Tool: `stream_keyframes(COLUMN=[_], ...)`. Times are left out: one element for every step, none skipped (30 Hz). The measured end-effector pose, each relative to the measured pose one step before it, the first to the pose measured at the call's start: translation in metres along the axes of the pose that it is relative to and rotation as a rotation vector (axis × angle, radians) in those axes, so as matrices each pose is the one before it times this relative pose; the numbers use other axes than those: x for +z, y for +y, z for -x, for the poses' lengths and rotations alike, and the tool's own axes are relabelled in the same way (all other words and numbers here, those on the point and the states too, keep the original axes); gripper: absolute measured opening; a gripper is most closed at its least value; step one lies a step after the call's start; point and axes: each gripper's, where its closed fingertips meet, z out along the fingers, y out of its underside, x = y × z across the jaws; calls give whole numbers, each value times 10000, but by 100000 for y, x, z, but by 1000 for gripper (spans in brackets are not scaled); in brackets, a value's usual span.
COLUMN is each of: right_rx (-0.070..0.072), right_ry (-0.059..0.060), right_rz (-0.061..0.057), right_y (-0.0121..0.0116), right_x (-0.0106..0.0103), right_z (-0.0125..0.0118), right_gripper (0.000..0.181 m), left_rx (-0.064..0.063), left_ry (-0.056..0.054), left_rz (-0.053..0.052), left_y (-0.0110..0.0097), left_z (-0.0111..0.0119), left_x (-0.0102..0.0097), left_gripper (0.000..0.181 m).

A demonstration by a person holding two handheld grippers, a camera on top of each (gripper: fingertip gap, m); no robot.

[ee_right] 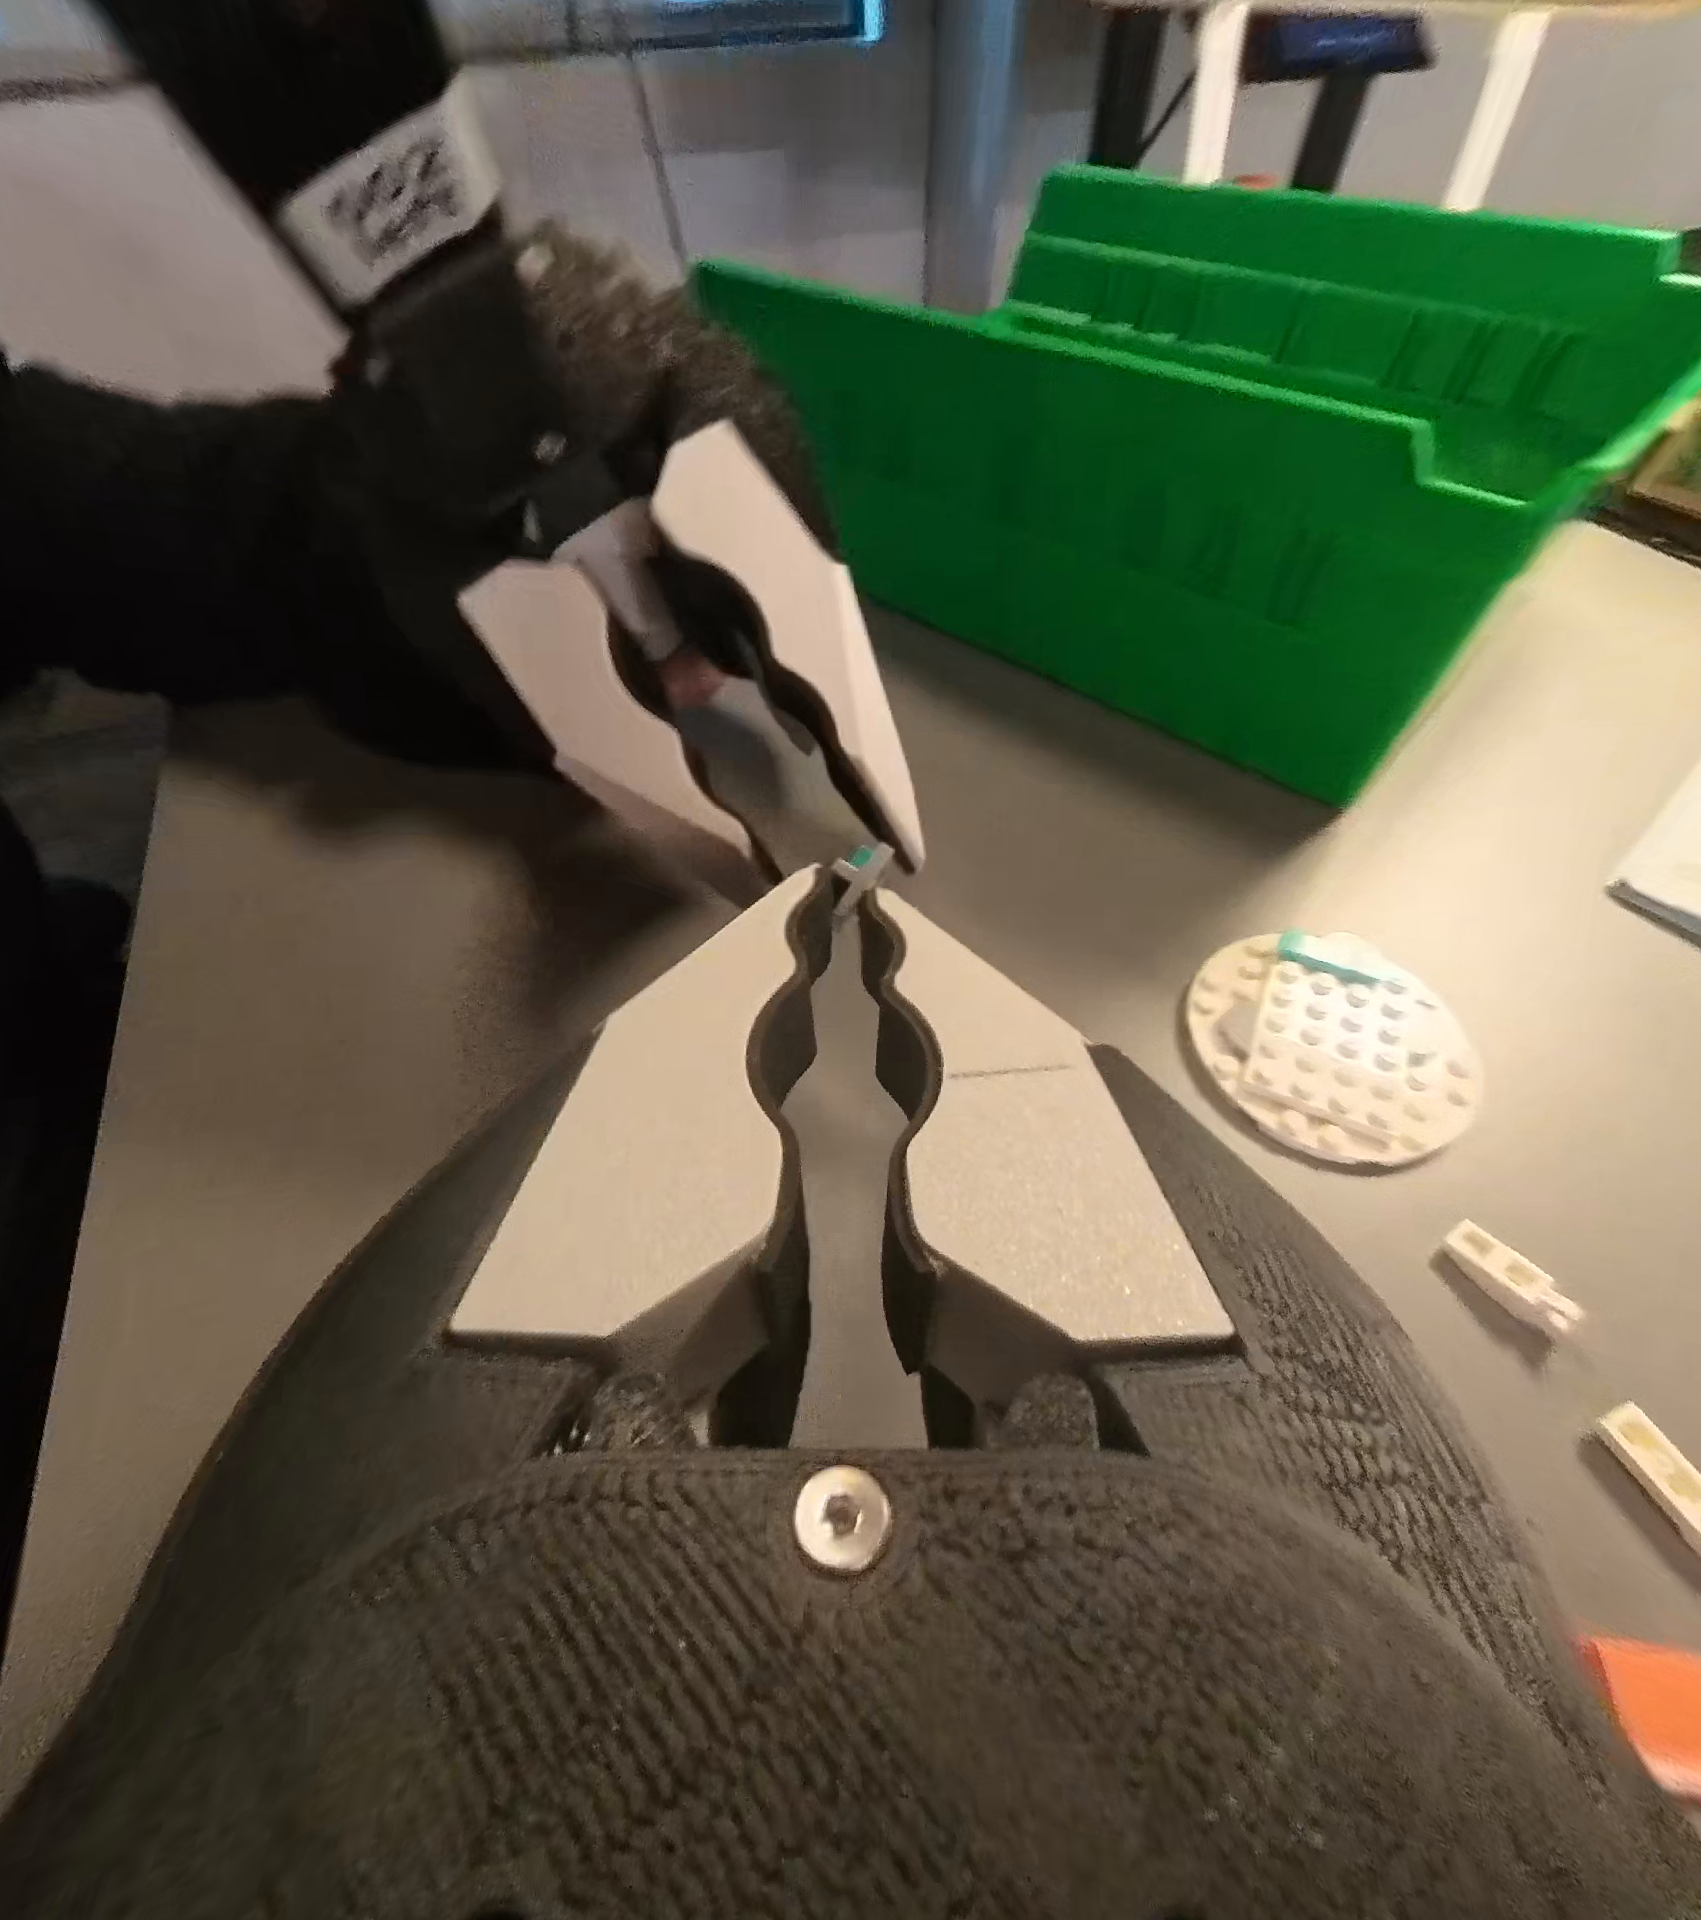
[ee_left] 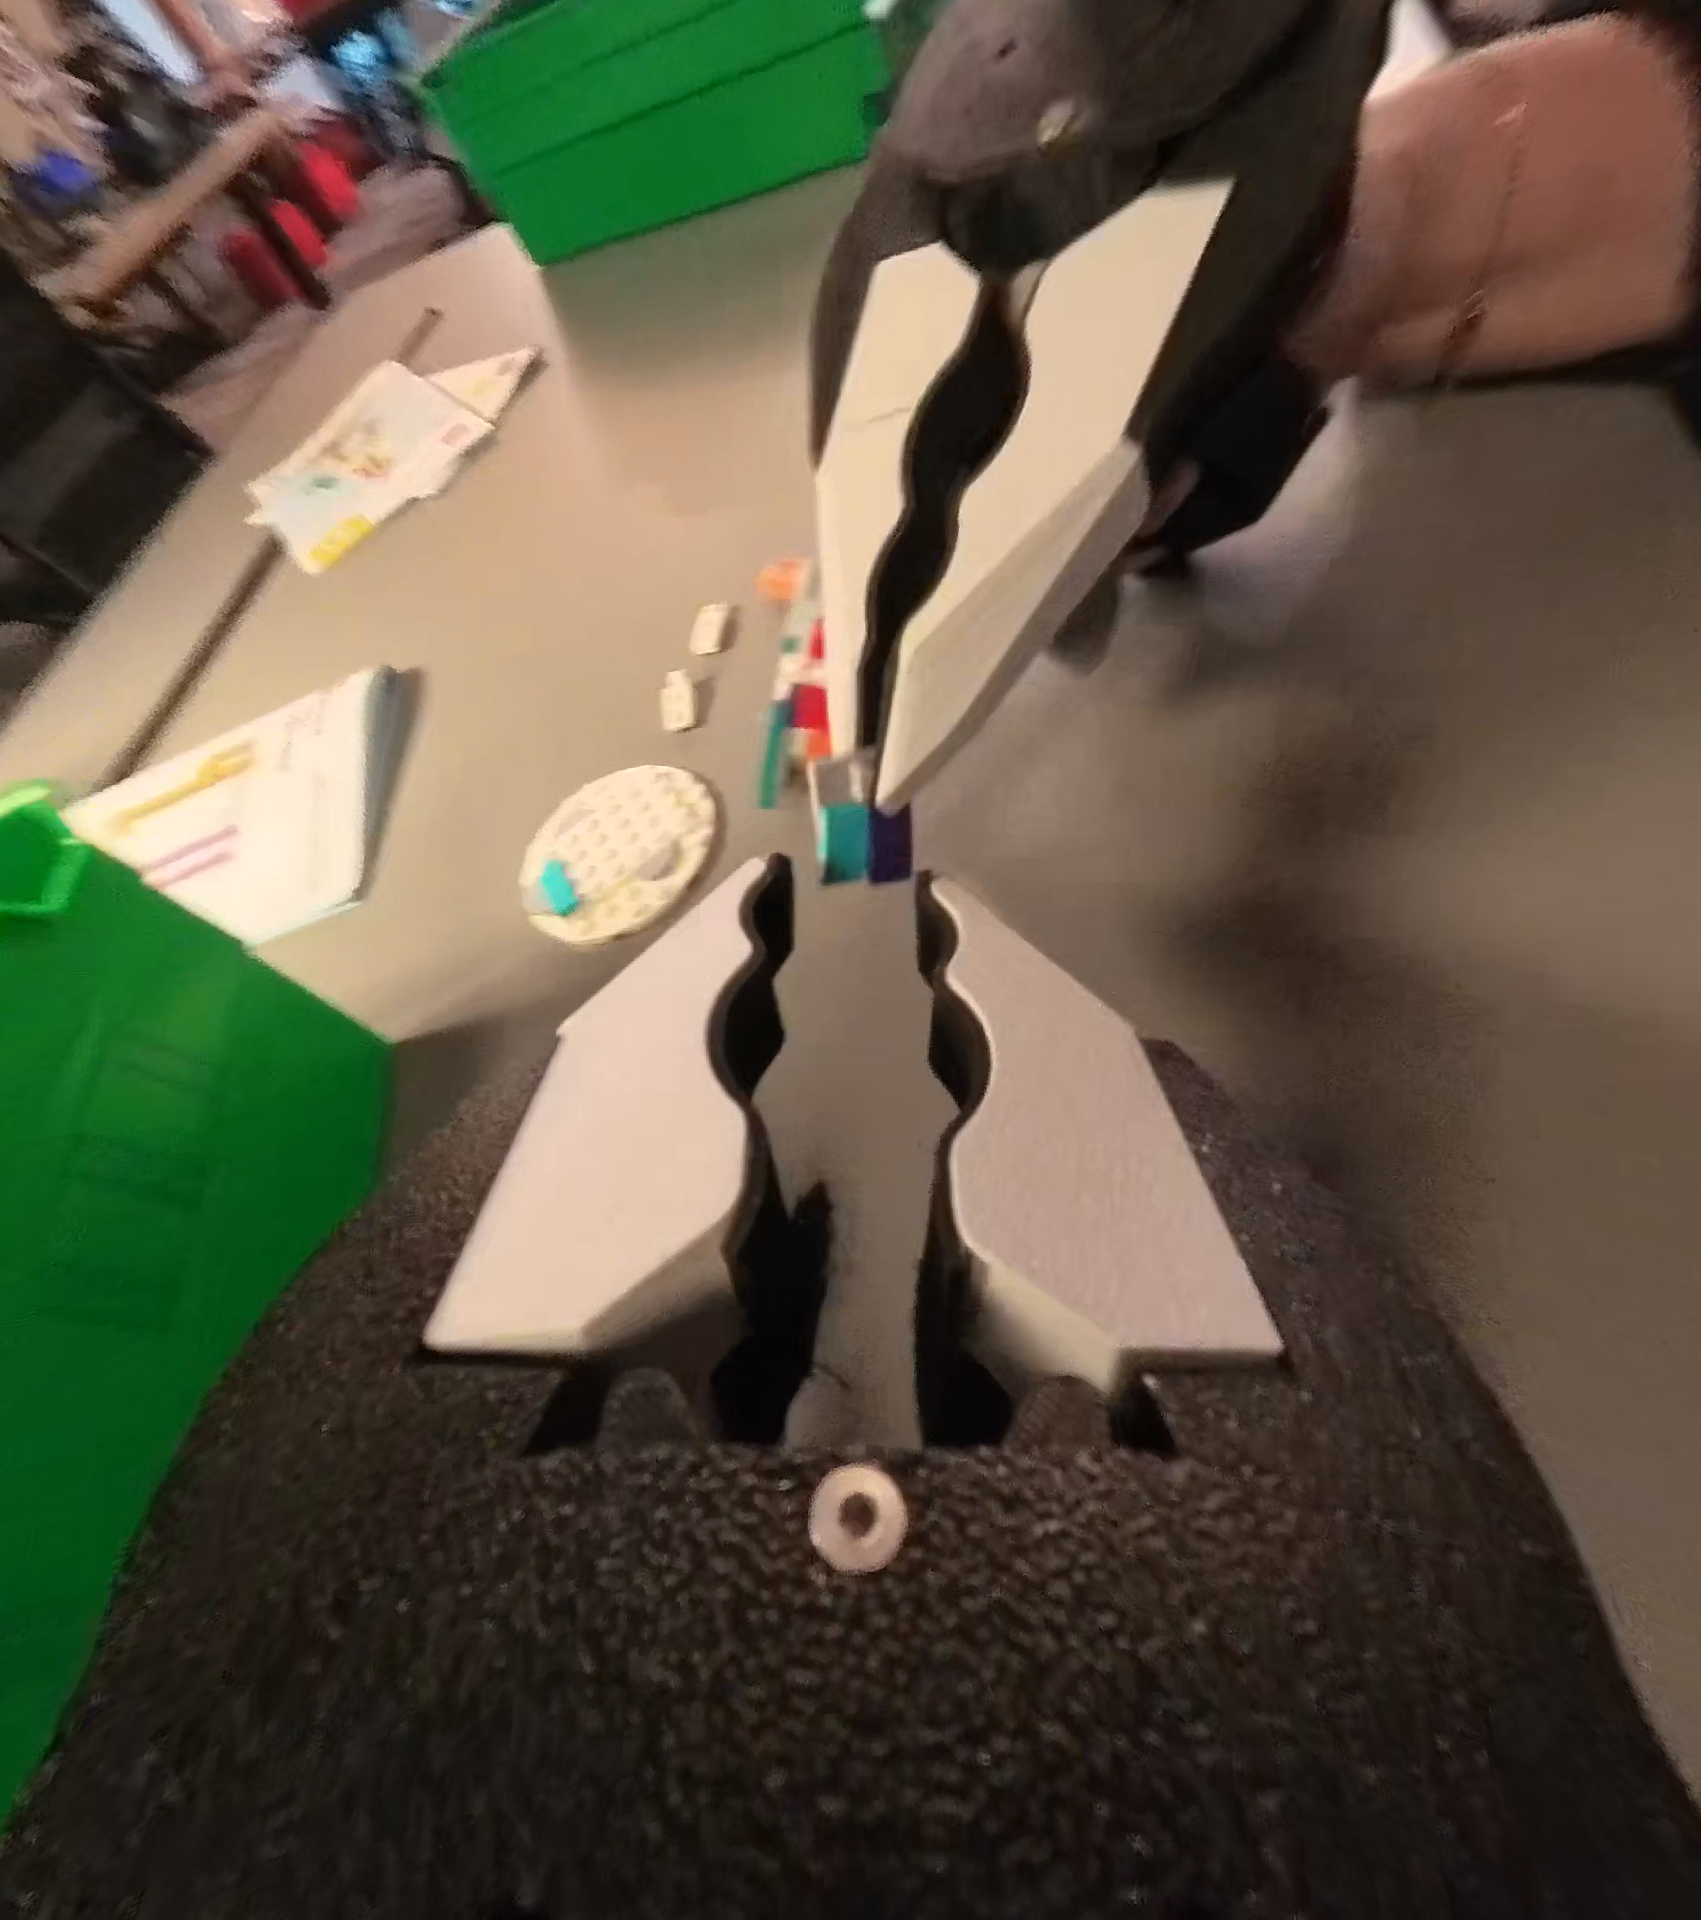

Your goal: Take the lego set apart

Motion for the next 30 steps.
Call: stream_keyframes(right_rx=[368,389,290,113,-113,-352,-431,-383,-233,-166,-201,-199,-181,-127,-56,-69,-69,-30,-60,-110,-123,-125,-150,-135,-66,9,40,-1,-62,-86], right_ry=[127,144,85,14,25,83,142,-6,-103,-94,-112,-18,10,-63,-67,0,-52,-52,-18,-5,-1,43,62,44,6,-28,-41,-11,22,71], right_rz=[-289,-320,-420,-391,-278,-345,-325,-267,-282,-246,-171,-100,-41,-24,-50,-60,-8,-18,-46,27,31,28,64,72,35,20,9,-15,-6,34], right_y=[-337,-383,-534,-546,-416,-518,-558,-491,-516,-463,-338,-226,-97,-50,-83,-88,-21,-30,-78,30,42,45,108,122,73,52,48,-19,-12,45], right_x=[-225,-191,-195,-135,-71,-91,-150,-153,-145,-106,-72,-35,-13,-3,-11,-23,-7,-9,-1,27,13,24,36,31,11,6,-14,-19,11,11], right_z=[-452,-471,-310,-74,50,105,54,236,320,287,304,157,96,178,172,59,104,91,81,82,77,16,7,13,33,31,11,4,-3,-47], right_gripper=[3,3,3,3,3,3,3,3,3,3,3,3,3,3,3,3,3,3,3,3,3,3,3,3,3,3,3,3,3,3], left_rx=[239,52,-255,-670,-986,-1163,-1161,-986,-816,-658,-479,-334,-205,-141,-103,-146,-236,-278,-244,-198,-230,-253,-251,-183,-95,-66,-26,-21,-49,-23], left_ry=[-535,-425,-187,255,491,625,518,524,445,282,274,163,141,75,59,119,169,181,97,128,125,87,53,38,42,4,-1,21,35,-7], left_rz=[63,-7,-162,-383,-500,-583,-539,-495,-451,-399,-252,-92,-1,60,60,4,-91,-97,-15,61,76,54,56,36,-17,-10,0,-21,23,45], left_y=[126,-10,-241,-613,-792,-923,-876,-812,-741,-620,-392,-130,29,134,132,38,-96,-128,-21,75,91,71,86,106,73,62,55,-23,-6,10], left_z=[617,498,196,-340,-500,-505,-185,-165,-109,20,-111,-65,-133,-98,-96,-180,-197,-167,16,-29,-11,36,92,83,45,29,10,-20,-18,59], left_x=[-46,14,47,52,17,-53,-133,-231,-254,-248,-187,-81,-5,57,82,68,22,-34,-57,-70,-53,-42,-27,-13,-10,10,5,-2,-25,-68], left_gripper=[29,36,35,36,36,37,41,40,39,37,34,31,27,25,24,23,20,16,12,12,11,10,9,9,10,10,10,10,9,8])
